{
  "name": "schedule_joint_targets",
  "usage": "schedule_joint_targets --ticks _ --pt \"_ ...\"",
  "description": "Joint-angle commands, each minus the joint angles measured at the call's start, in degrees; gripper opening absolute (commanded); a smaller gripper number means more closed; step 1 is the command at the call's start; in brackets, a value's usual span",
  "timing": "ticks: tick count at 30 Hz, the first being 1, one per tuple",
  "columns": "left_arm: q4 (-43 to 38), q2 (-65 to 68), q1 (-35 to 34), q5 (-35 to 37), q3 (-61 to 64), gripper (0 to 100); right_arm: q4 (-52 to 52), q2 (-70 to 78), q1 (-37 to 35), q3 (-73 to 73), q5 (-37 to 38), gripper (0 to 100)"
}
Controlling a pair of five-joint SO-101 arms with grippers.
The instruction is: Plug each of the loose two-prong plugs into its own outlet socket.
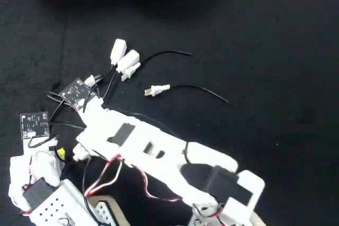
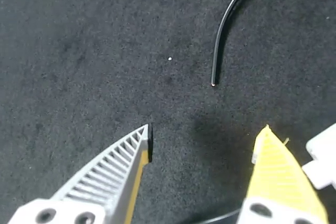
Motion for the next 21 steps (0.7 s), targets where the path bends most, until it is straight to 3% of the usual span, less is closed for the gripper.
schedule_joint_targets --ticks 1,21 --pt "-1.14 -0.53 -0.31 0.62 -0.48 31 5.01 5.05 -0.26 -7.52 -0.79 1.2" --pt "-1.14 -0.53 -0.31 0.62 -0.48 31 2.02 5.14 4.75 -0.22 -0.53 1.3"
